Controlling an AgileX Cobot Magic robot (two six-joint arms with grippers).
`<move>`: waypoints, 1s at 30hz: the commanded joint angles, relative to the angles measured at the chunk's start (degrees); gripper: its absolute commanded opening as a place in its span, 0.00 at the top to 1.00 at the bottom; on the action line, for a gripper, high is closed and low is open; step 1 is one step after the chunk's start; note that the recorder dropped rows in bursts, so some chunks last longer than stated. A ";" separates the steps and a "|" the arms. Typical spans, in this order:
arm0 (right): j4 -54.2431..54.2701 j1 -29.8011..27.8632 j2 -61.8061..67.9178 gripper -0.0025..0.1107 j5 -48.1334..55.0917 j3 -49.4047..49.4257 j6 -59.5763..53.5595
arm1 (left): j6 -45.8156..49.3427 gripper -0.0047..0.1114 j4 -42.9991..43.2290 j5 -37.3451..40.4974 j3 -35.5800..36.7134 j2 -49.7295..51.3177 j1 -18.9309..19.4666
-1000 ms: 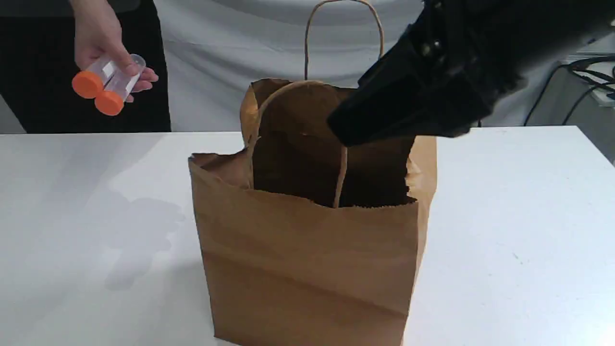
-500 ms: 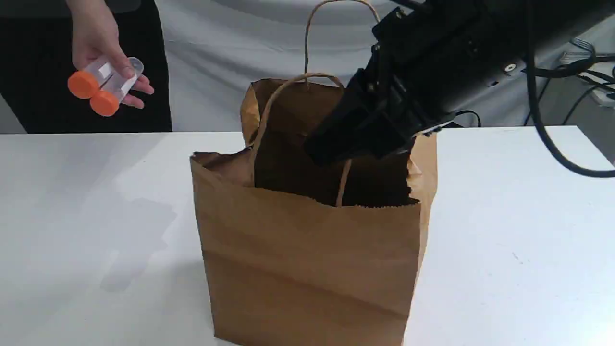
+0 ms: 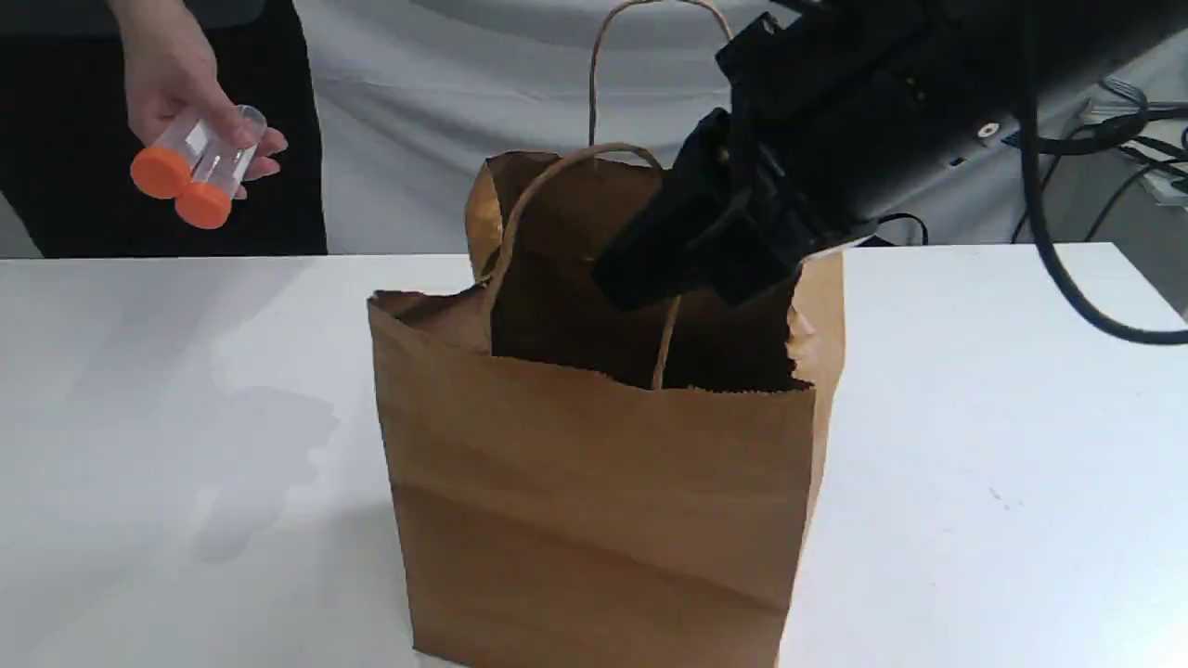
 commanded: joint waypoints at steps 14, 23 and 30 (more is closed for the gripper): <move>0.55 0.10 -0.44 0.98 0.18 -0.37 -0.25 | 27.17 0.96 -8.17 27.31 -49.38 44.86 -0.33; 0.67 0.10 -0.44 0.98 0.18 -0.37 -0.25 | 34.93 0.96 -16.36 49.83 -72.47 69.59 -0.33; 0.67 0.10 -0.44 0.98 0.18 -0.37 -0.25 | 35.09 0.95 -16.77 52.52 -81.59 84.82 -1.05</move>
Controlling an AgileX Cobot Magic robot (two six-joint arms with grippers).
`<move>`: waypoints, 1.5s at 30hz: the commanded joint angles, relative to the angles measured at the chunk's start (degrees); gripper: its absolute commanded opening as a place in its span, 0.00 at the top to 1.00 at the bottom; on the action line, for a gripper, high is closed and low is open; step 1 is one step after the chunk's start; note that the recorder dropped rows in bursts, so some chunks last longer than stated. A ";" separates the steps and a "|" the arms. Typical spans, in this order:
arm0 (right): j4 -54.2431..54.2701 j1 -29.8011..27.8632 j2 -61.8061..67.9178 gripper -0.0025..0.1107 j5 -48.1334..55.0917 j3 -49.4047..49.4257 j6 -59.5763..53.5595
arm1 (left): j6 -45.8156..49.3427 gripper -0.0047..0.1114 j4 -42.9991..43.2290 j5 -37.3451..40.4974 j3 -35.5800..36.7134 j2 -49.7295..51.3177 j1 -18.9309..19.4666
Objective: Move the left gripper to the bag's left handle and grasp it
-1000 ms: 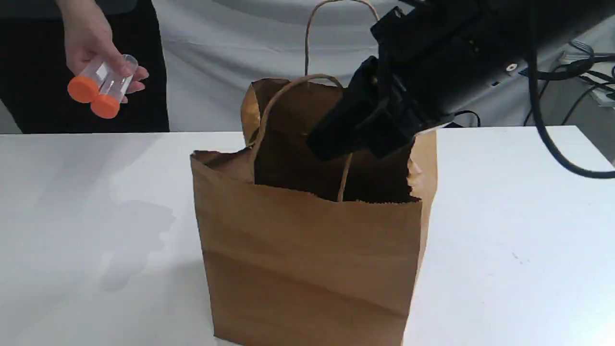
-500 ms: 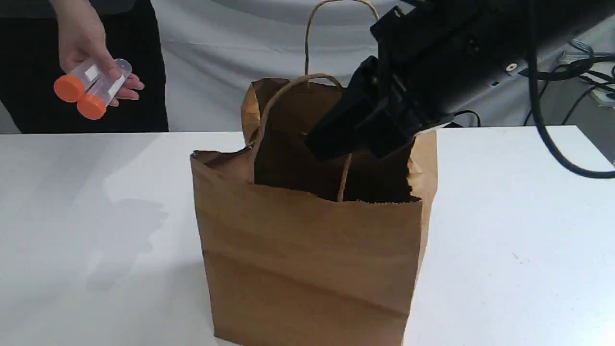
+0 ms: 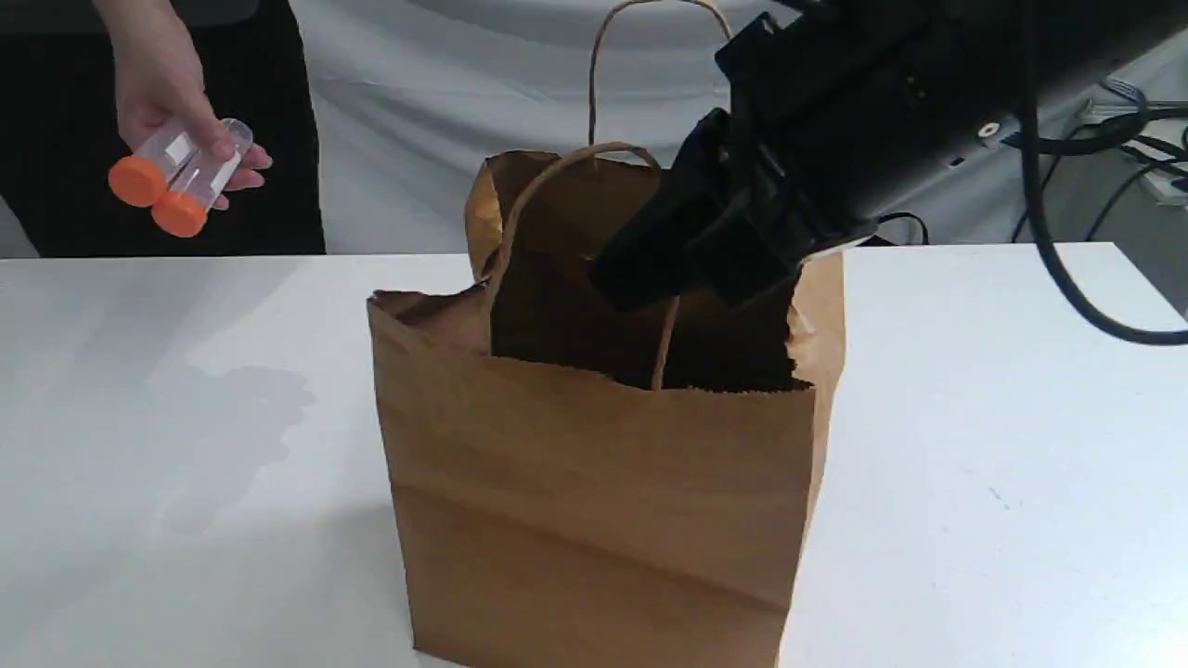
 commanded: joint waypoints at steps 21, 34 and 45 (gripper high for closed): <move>0.52 0.10 -0.44 0.98 0.17 -0.37 0.26 | 20.97 0.52 14.92 -7.46 -2.82 19.47 -22.51; 1.17 0.10 -0.44 0.98 0.49 -0.37 1.93 | 24.34 0.53 18.62 -15.74 -2.82 21.46 -26.14; 1.30 0.10 -0.44 0.98 0.62 -0.37 2.80 | 26.06 0.53 15.55 -17.58 -4.24 26.29 -26.14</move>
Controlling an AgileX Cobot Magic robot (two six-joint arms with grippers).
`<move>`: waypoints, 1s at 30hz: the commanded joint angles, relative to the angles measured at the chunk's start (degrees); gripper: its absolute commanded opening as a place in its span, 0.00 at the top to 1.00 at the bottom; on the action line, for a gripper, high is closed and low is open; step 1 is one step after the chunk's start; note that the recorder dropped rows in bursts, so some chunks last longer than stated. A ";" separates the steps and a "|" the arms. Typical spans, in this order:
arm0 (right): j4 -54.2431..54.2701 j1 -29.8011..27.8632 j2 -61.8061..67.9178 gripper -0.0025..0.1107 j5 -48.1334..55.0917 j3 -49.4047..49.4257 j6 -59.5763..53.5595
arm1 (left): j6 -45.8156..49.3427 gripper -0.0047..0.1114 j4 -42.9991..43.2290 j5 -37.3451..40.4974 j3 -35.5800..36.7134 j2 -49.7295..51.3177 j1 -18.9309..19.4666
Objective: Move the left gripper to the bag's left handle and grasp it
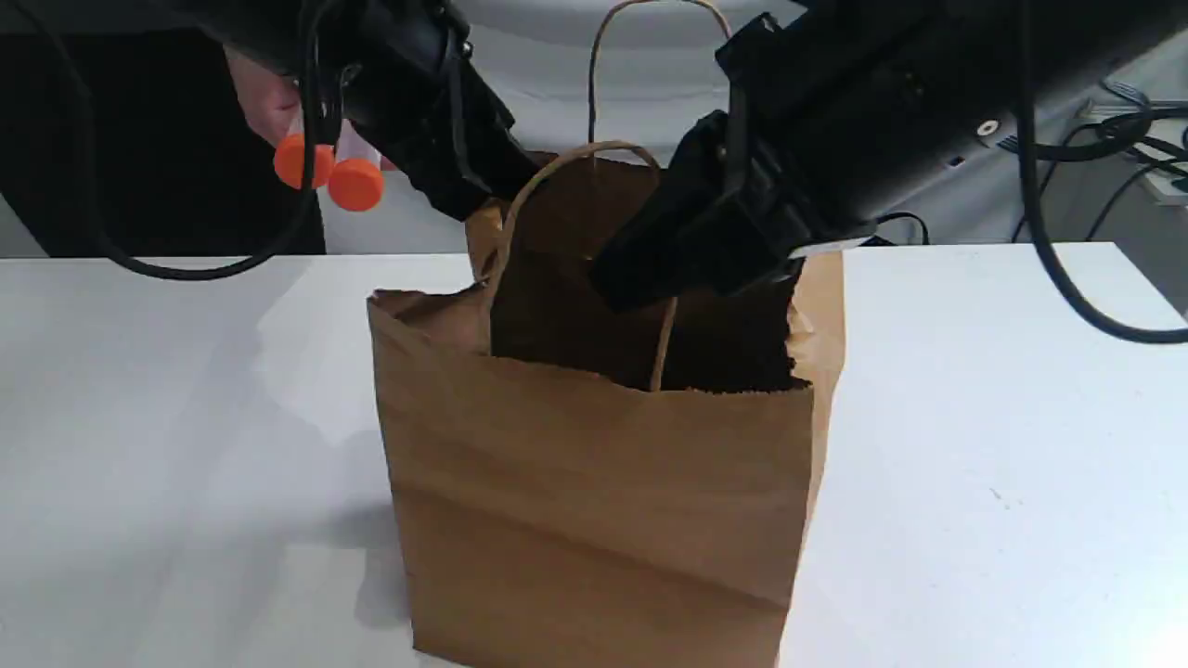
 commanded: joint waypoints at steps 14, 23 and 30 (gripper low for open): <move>0.85 0.10 -0.44 0.98 1.03 -0.37 0.34 | 2.15 0.58 -4.14 7.50 -9.11 6.28 -0.31; 0.85 0.10 -0.44 0.98 1.03 -0.37 0.34 | 2.15 0.59 -4.56 7.48 -9.11 8.08 -0.31; 0.85 0.10 -0.44 0.98 1.03 -0.37 0.34 | 2.37 0.96 -4.82 5.21 -9.11 8.08 -0.31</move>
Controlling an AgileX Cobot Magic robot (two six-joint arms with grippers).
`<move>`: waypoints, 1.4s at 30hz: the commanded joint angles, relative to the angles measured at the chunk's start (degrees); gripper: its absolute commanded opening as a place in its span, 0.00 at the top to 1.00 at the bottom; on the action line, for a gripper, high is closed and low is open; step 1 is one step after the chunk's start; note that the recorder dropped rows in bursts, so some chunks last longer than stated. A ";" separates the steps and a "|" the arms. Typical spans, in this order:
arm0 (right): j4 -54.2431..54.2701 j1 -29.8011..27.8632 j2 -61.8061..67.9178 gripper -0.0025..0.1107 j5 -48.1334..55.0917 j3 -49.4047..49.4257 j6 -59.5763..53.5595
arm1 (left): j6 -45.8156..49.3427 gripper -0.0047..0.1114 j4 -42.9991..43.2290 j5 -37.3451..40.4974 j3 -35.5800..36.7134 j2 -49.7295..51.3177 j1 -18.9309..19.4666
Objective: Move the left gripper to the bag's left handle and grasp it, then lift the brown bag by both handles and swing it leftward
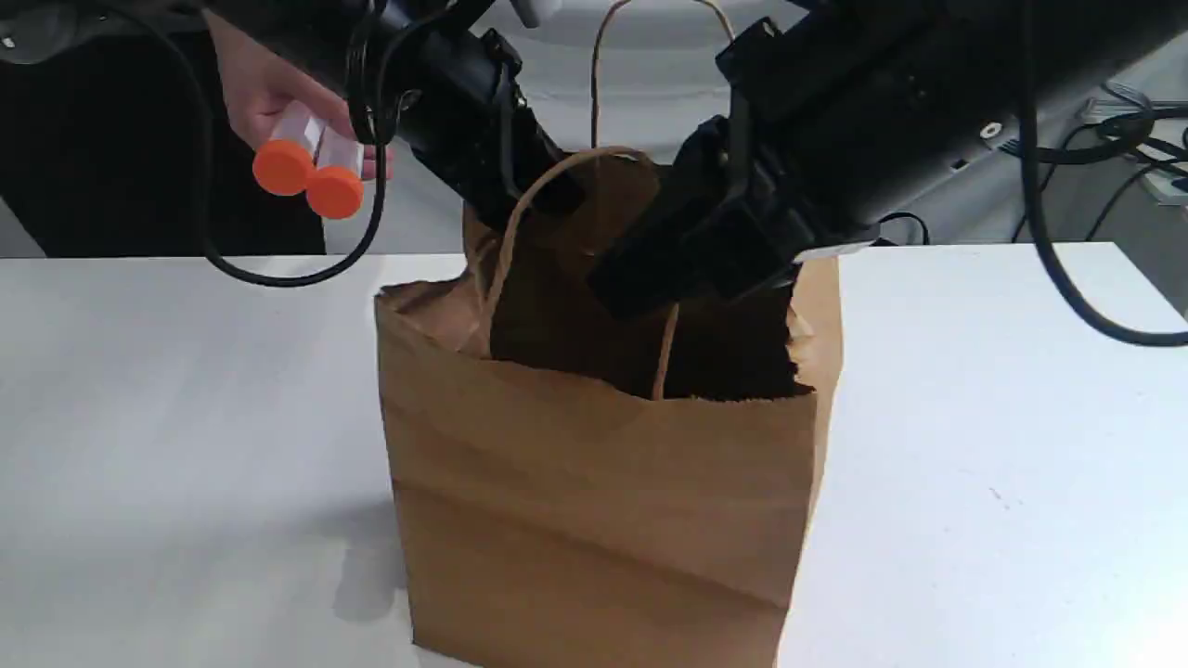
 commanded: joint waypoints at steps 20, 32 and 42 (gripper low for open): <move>3.16 -0.13 -0.44 0.98 4.20 -11.89 5.40 | -15.46 0.96 0.79 6.05 -0.37 -0.28 2.81; 3.16 -0.13 -0.22 0.98 4.20 -16.77 7.57 | -25.37 0.96 -3.33 11.53 -0.37 -0.28 10.12; 3.76 -0.13 1.71 0.98 4.20 -16.77 7.57 | -27.11 0.96 -1.58 11.53 -0.37 -0.28 10.12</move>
